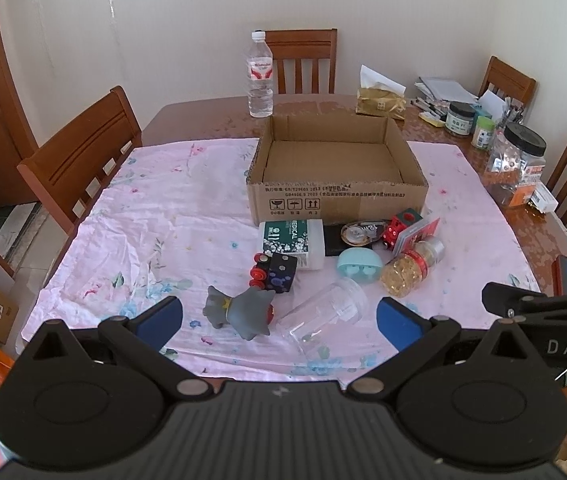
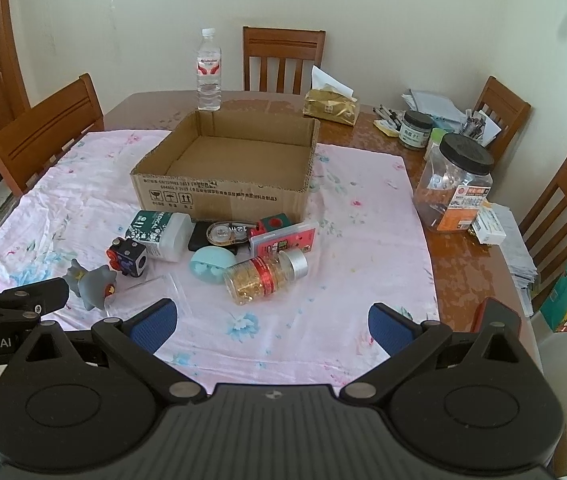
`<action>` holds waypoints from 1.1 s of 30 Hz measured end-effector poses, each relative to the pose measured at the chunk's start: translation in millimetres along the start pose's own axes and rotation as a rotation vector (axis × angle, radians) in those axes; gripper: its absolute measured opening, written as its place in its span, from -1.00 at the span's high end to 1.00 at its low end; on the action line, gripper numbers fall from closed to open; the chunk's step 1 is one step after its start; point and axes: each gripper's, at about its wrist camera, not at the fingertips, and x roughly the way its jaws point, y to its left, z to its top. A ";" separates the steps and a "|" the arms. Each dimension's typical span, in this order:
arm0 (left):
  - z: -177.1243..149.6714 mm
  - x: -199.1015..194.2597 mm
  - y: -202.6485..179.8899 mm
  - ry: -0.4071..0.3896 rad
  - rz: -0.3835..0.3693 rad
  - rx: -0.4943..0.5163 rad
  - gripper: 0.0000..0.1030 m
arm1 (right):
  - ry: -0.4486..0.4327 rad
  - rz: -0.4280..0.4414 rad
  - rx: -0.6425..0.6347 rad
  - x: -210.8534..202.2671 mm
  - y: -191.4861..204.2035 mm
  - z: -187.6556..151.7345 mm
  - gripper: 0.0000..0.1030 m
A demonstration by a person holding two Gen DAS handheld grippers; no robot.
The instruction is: Organize rigid objects
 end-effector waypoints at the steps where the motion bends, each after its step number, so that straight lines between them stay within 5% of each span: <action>1: 0.6 -0.4 0.0 0.001 -0.001 -0.001 -0.99 | -0.001 0.001 0.000 -0.6 -0.1 0.4 -1.00; 19: 5.2 19.0 12.3 -0.002 -0.043 0.027 -0.99 | -0.021 0.028 0.004 8.0 11.3 5.9 -1.00; 33: -8.8 65.6 57.9 0.000 -0.131 0.054 -0.99 | -0.041 0.098 -0.030 51.8 26.1 -13.8 -1.00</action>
